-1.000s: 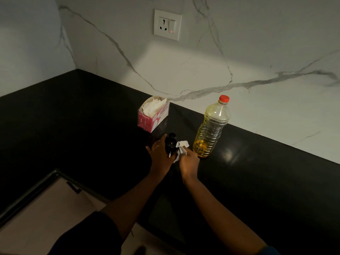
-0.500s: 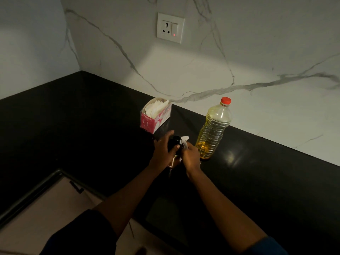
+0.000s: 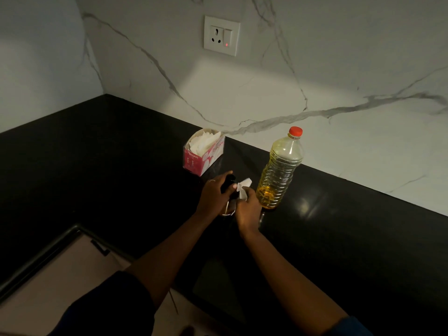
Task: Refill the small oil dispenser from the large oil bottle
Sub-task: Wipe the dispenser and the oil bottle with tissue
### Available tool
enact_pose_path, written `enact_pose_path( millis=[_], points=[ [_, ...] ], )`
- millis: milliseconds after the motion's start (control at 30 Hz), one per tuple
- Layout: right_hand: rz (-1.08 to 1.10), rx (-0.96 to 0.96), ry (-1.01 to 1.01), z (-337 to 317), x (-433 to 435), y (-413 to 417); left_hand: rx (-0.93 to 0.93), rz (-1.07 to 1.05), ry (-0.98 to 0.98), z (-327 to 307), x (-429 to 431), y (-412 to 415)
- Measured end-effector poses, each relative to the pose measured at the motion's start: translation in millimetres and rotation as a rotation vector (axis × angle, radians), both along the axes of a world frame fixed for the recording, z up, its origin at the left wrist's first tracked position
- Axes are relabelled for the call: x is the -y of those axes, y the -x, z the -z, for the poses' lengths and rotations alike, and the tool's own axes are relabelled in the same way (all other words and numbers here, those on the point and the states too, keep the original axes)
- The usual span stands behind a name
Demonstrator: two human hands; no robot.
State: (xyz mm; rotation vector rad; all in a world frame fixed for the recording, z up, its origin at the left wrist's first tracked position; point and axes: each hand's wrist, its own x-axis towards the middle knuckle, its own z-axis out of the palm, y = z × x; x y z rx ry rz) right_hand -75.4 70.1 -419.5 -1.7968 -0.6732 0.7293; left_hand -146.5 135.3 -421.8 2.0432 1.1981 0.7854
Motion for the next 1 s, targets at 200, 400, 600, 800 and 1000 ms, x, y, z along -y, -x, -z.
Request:
enact_pose_path(
  millis=[200,400,600,800,1000],
  points=[
    [-0.114,0.047,-0.065,3,-13,-4,-0.088,-0.013,-0.026,6,2,4],
    [-0.007,0.055,-0.130,25,5,13,-0.062,-0.078,-0.006,6,4,-1],
    [-0.006,0.137,-0.094,39,15,25,-0.030,-0.134,0.037,6,4,-4],
    [-0.082,0.074,-0.056,35,-2,8,-0.054,-0.158,0.040,9,6,-1],
    [-0.135,-0.001,0.057,49,1,8,-0.042,-0.188,0.030,8,6,-1]
  ],
)
